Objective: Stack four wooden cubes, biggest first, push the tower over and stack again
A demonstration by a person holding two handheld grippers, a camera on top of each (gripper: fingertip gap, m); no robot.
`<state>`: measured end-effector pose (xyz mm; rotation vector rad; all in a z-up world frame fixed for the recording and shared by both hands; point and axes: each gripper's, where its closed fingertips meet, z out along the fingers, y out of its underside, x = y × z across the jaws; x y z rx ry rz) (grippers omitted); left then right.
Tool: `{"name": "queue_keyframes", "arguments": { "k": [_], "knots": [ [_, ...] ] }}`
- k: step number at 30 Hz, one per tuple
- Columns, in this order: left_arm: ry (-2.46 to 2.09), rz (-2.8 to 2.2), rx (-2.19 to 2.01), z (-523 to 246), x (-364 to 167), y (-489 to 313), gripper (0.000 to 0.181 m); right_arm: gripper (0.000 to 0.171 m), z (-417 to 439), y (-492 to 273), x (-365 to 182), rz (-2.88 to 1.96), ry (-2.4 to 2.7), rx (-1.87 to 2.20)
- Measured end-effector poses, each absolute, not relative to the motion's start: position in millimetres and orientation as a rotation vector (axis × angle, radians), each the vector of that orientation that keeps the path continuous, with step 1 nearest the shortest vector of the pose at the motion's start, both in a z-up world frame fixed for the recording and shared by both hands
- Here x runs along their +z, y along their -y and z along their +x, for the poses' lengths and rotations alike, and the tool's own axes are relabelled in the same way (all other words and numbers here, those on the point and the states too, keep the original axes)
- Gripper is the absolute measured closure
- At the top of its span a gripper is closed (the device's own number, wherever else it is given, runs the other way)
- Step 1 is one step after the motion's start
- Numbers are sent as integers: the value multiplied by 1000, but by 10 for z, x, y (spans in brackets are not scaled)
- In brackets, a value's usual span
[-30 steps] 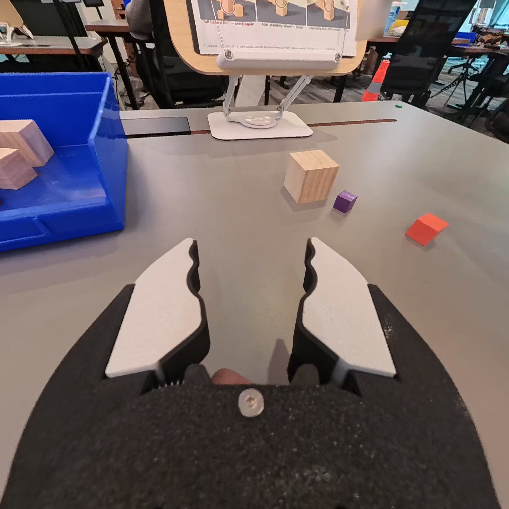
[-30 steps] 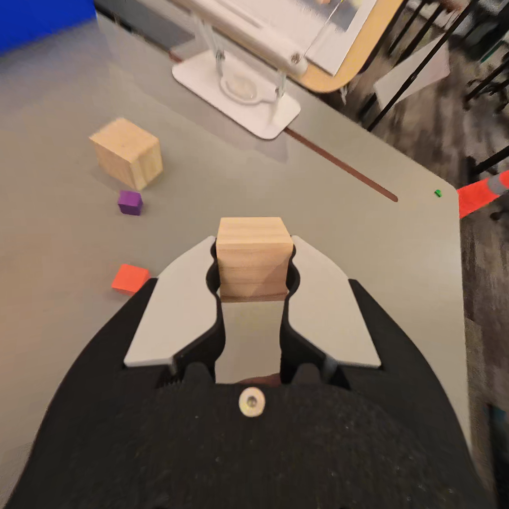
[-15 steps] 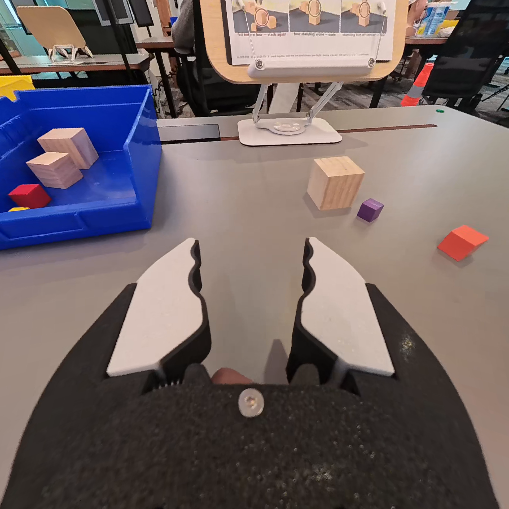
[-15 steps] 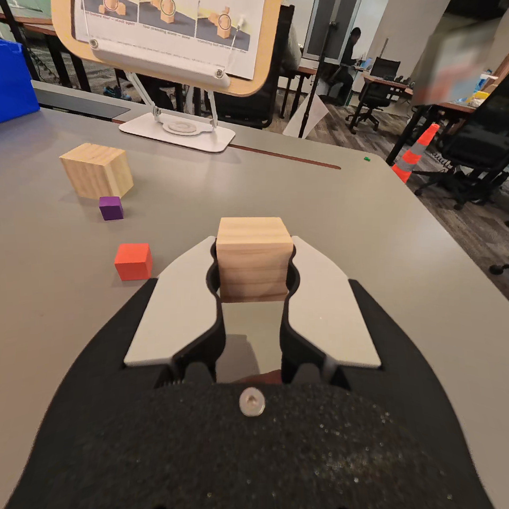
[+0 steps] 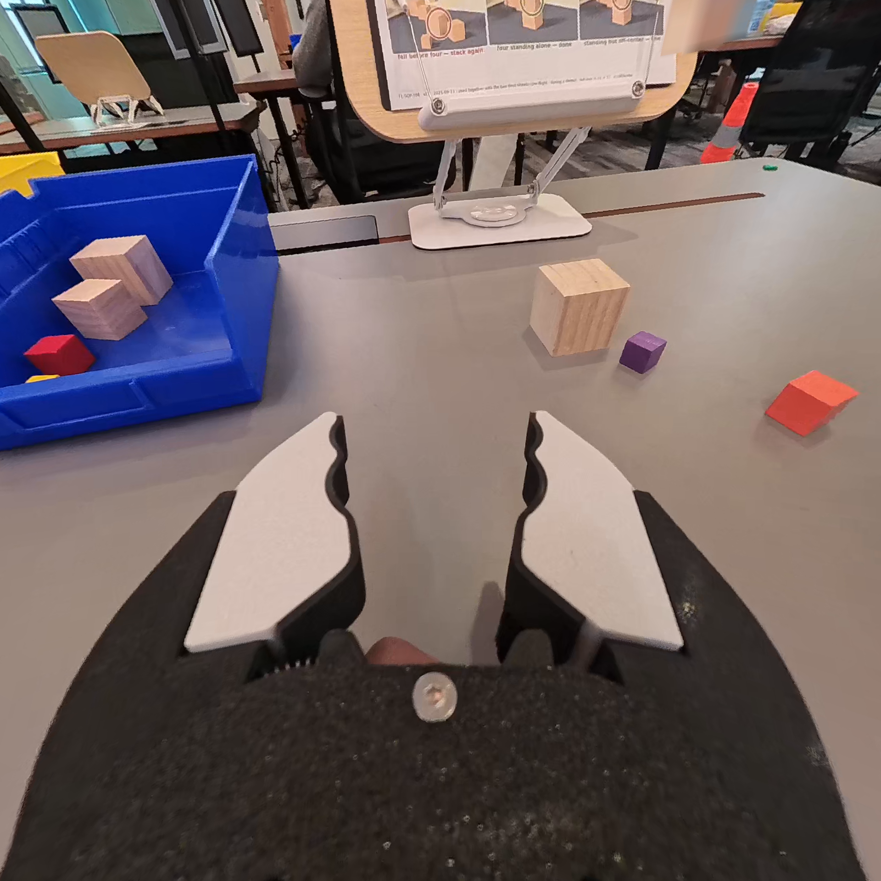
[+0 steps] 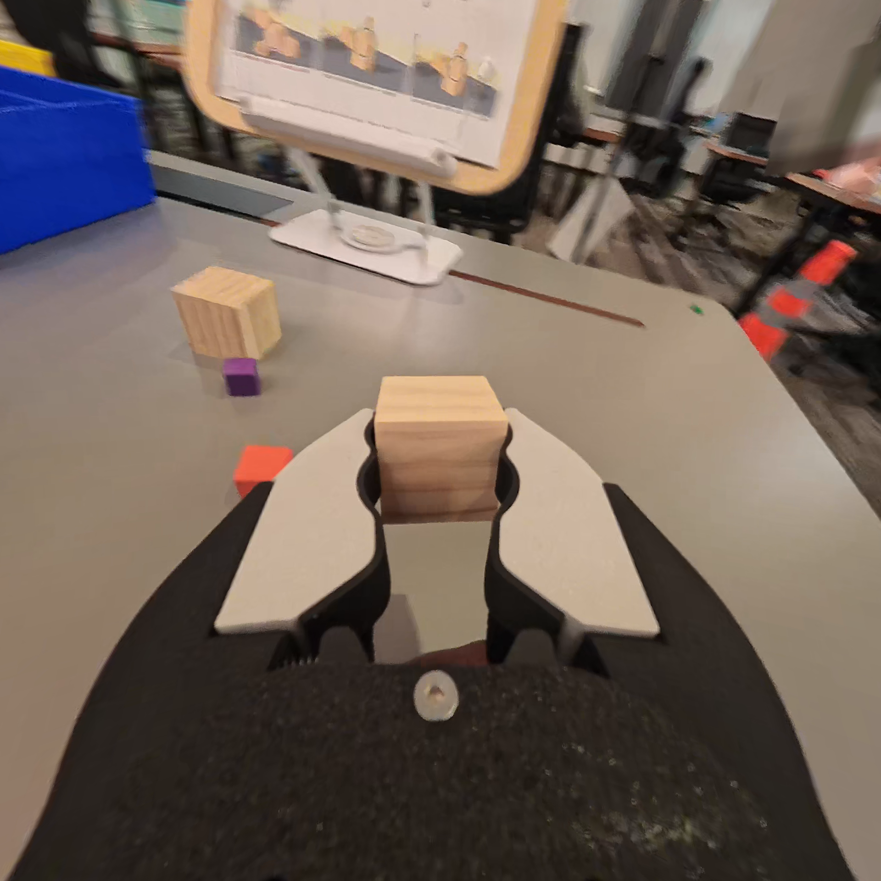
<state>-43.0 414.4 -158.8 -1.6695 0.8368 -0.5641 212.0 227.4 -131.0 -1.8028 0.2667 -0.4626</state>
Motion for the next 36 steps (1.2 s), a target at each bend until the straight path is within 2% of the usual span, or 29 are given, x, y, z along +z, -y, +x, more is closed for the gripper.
{"name": "queue_keyframes", "arguments": {
  "k": [6,13,23,36],
  "knots": [
    [-855,-1657,-557,-414,-1590,-4120,110,125,1906,-3216,-903,-2073,508,-402],
    [-855,-1698,-587,-408,-1629,-4147,109,125,1659,-4067,-1142,-2327,1156,-218],
    [-845,-1791,-658,-397,-1715,-4203,109,125,1508,-4430,-1674,-2501,1272,-91],
    [-871,-1778,-674,-373,-1710,-4168,109,125,1507,-4449,-1836,-2640,1335,-126]
  ]
}}
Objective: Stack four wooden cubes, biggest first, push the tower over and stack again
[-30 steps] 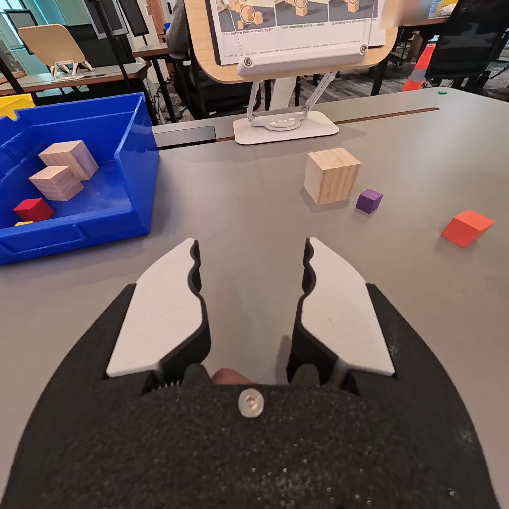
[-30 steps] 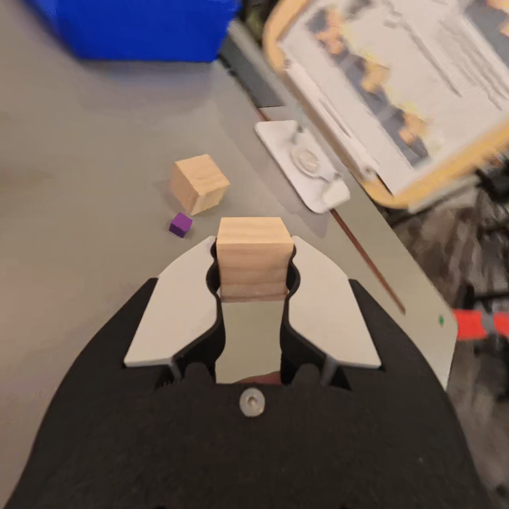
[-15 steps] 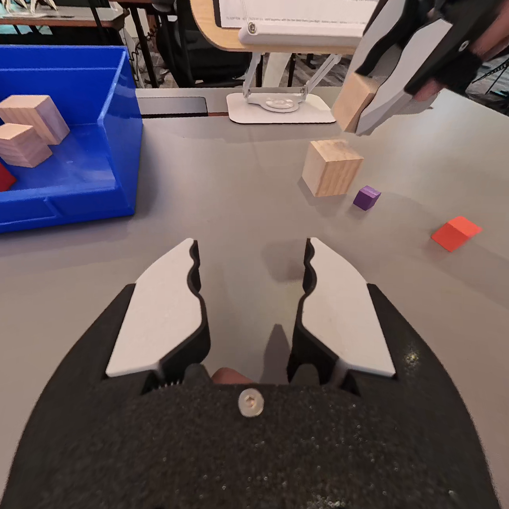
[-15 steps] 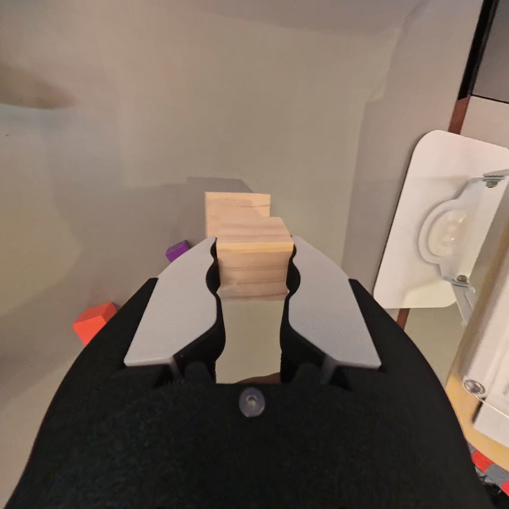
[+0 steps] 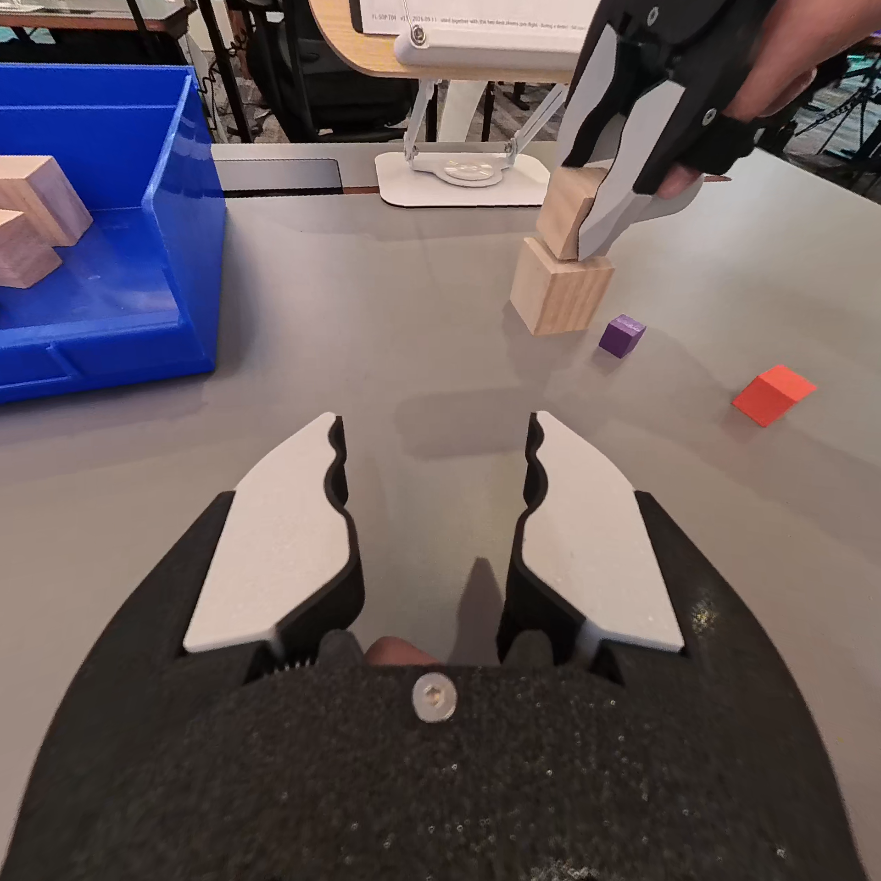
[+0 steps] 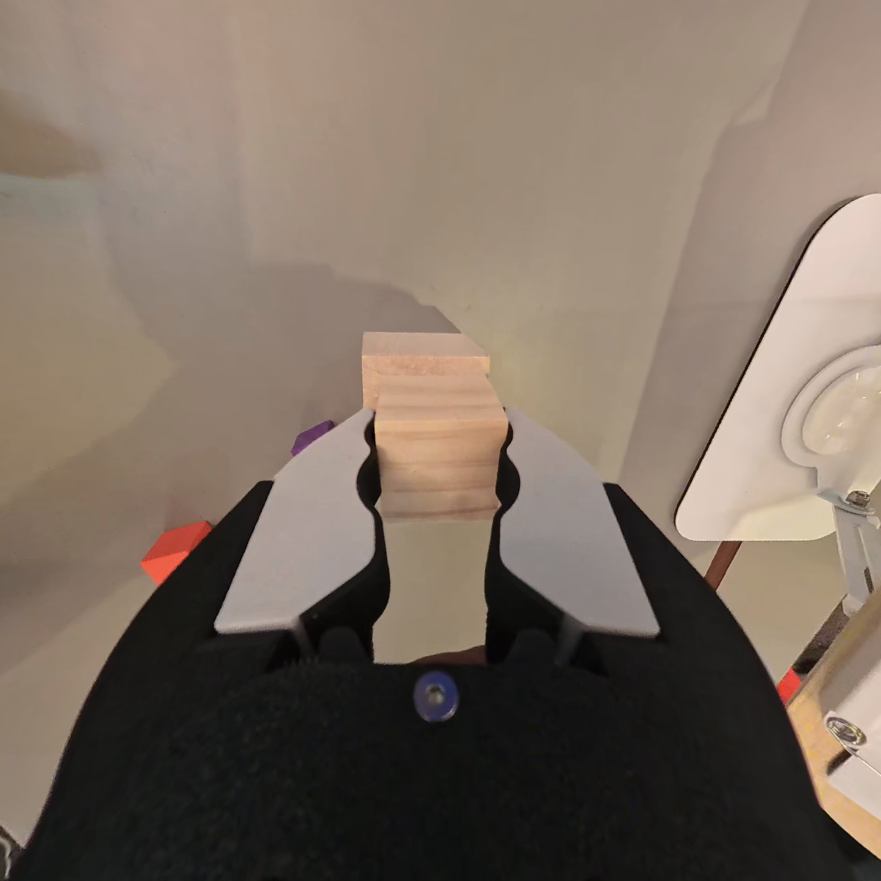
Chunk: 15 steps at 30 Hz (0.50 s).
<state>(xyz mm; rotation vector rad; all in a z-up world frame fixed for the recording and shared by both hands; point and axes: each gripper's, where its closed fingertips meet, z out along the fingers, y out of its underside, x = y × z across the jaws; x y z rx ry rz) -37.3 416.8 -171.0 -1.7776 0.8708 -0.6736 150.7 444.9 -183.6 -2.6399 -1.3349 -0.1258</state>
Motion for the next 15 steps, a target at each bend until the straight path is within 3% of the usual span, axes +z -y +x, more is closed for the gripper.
{"name": "queue_keyframes", "arguments": {
  "k": [15],
  "knots": [
    [-884,-1768,-669,-361,-1705,-4153,109,125,1494,-4432,-1874,-2715,1313,-99]
  ]
}}
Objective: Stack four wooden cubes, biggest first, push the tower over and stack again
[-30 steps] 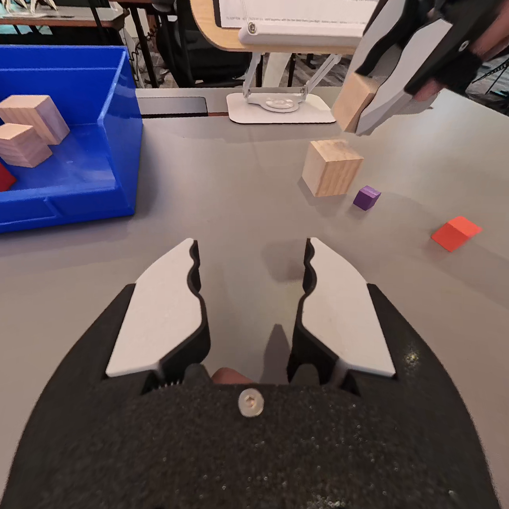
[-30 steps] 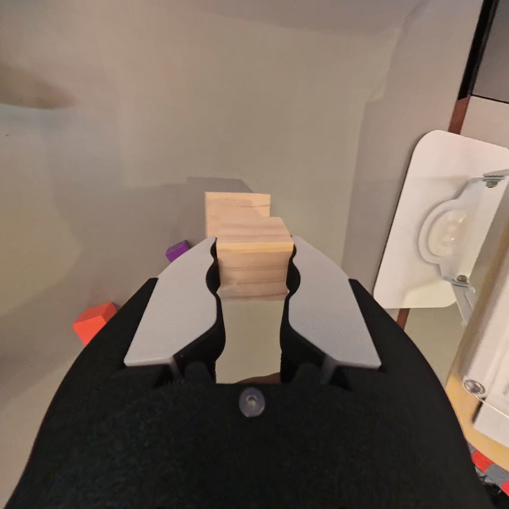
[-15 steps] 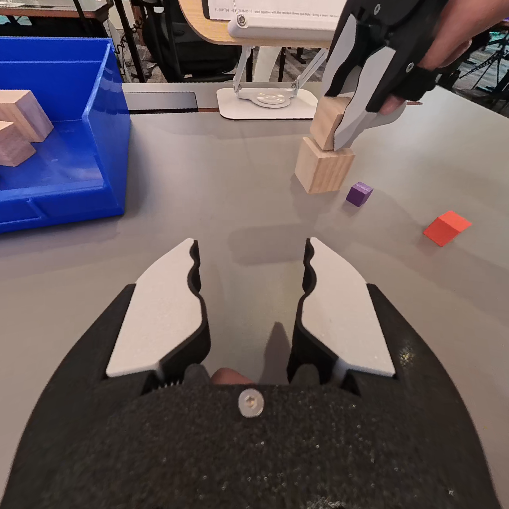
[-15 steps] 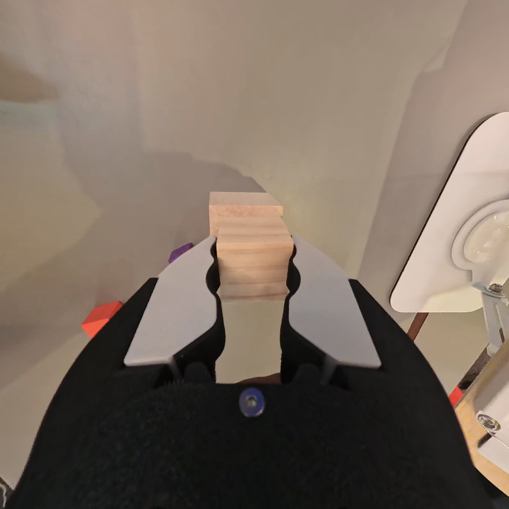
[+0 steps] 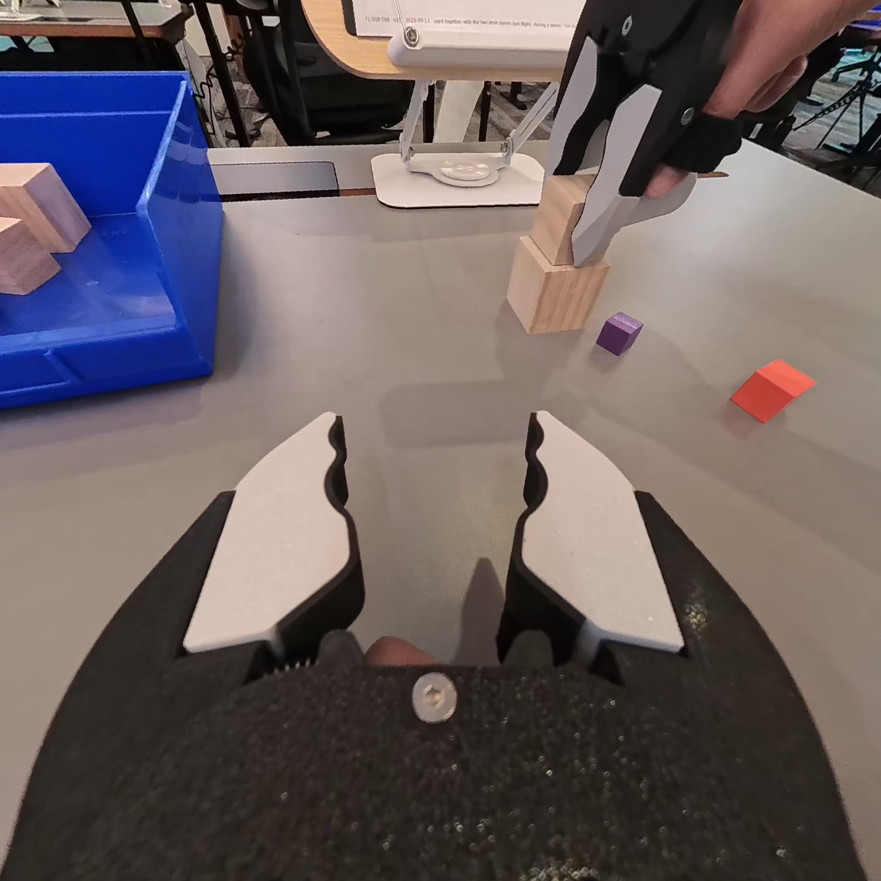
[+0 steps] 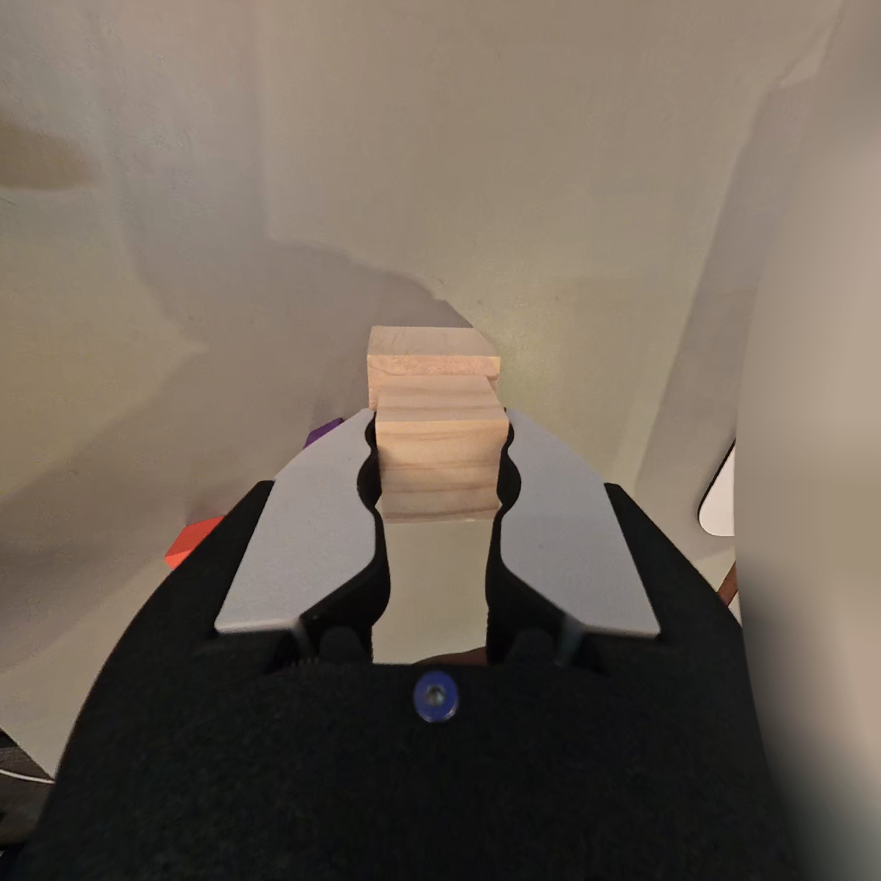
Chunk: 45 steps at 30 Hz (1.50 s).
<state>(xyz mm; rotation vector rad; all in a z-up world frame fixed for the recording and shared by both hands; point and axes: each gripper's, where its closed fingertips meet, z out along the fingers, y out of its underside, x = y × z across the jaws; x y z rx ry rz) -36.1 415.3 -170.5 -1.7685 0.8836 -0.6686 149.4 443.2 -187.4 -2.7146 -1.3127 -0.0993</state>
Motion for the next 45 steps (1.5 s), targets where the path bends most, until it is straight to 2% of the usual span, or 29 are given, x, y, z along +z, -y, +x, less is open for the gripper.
{"name": "queue_keyframes", "arguments": {
  "k": [9,13,16,20,25,31,34,45],
  "knots": [
    [-889,-1765,-670,-356,-1701,-4147,109,124,1462,-4431,-1891,-2747,1273,-61],
    [-889,-1765,-672,-355,-1700,-4145,109,108,1505,-4433,-1829,-2748,1242,-80],
    [-891,-1763,-677,-354,-1698,-4141,109,106,1539,-4478,-1580,-2674,1189,-96],
    [-891,-1756,-684,-357,-1687,-4134,109,105,1589,-4434,-990,-2446,1015,-150],
    [-877,-1754,-679,-370,-1679,-4146,109,103,1750,-3832,-575,-2116,551,-279],
    [-866,-1716,-628,-388,-1643,-4141,108,97,1806,-2668,-1022,-1861,-168,-183],
    [-864,-1699,-623,-394,-1624,-4131,110,93,1772,-2303,-1241,-1763,-319,-216],
    [-836,-1677,-594,-427,-1592,-4143,107,88,1847,-2003,-1512,-1724,-400,-284]
  ]
}}
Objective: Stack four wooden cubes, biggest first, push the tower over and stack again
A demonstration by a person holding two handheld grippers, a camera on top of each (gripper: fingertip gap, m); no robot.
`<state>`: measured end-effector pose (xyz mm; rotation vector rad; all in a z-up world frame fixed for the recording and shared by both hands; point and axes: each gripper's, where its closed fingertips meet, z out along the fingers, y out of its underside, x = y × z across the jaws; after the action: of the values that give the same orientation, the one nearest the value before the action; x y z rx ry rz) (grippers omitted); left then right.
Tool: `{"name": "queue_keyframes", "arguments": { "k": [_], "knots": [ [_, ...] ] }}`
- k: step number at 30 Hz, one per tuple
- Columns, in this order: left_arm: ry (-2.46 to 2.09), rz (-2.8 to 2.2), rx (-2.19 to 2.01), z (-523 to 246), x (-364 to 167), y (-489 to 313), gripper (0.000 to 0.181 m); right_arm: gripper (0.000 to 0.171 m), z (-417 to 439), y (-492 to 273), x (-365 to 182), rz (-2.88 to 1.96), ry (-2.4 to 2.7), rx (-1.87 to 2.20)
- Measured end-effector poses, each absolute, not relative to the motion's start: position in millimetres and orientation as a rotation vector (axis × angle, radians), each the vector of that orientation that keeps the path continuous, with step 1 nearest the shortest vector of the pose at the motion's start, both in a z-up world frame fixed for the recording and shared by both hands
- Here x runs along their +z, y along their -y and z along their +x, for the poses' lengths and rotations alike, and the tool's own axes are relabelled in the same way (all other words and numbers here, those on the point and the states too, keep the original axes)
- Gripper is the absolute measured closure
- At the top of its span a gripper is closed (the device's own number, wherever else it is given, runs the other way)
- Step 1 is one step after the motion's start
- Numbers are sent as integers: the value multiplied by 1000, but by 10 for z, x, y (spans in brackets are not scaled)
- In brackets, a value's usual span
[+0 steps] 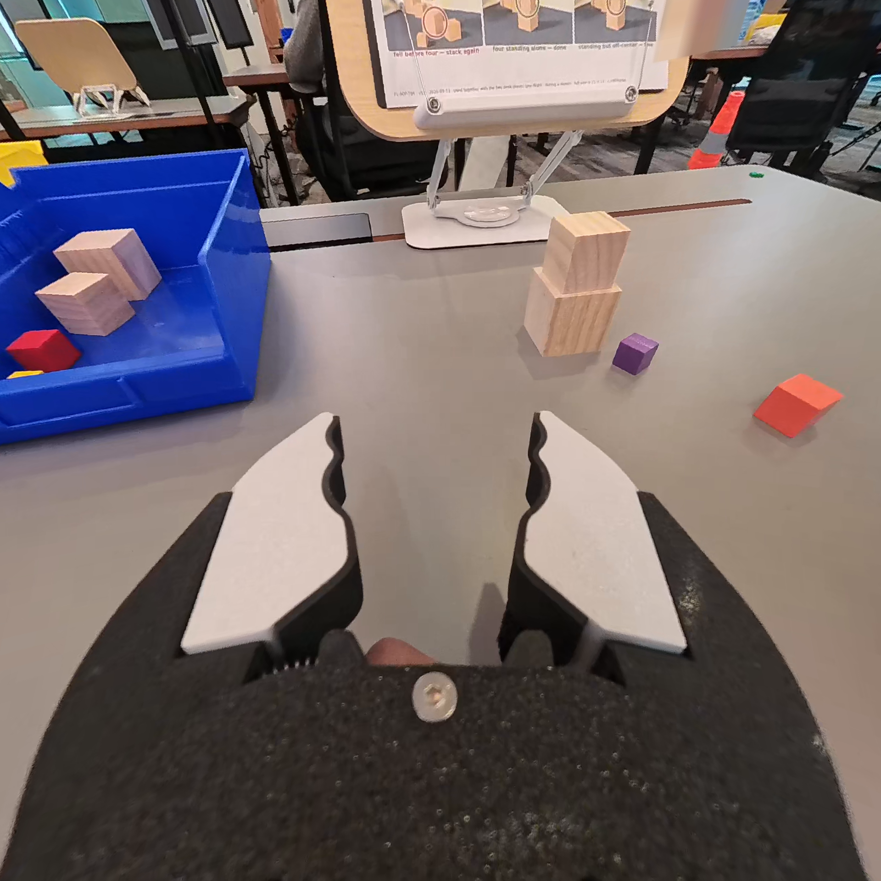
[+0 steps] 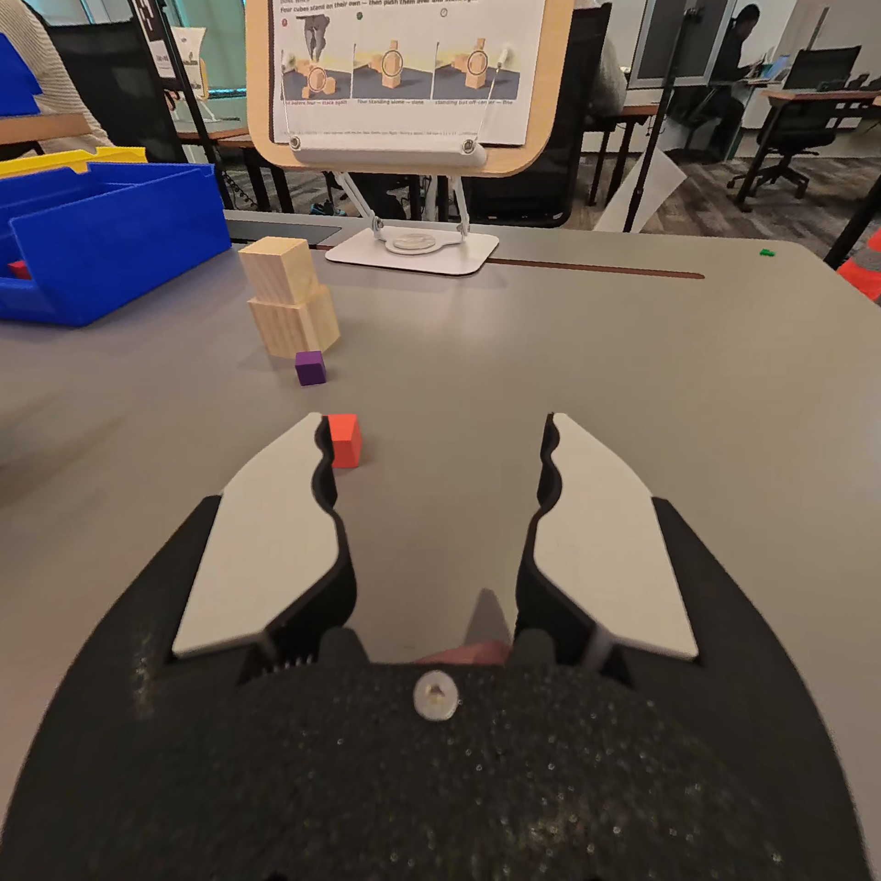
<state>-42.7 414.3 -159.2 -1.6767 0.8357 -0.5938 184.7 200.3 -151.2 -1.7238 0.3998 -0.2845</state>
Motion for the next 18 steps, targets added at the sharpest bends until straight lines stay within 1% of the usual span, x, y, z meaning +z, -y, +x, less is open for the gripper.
{"name": "queue_keyframes", "arguments": {
  "k": [13,15,18],
  "knots": [
    [-856,-1696,-588,-403,-1630,-4143,104,88,1889,-2008,-1551,-1759,-415,-290],
    [-870,-1705,-578,-388,-1653,-4142,104,88,1888,-2122,-1602,-1836,-412,-248],
    [-885,-1713,-566,-372,-1675,-4139,104,86,1801,-2383,-1776,-2099,-342,-178]
  ]
}}
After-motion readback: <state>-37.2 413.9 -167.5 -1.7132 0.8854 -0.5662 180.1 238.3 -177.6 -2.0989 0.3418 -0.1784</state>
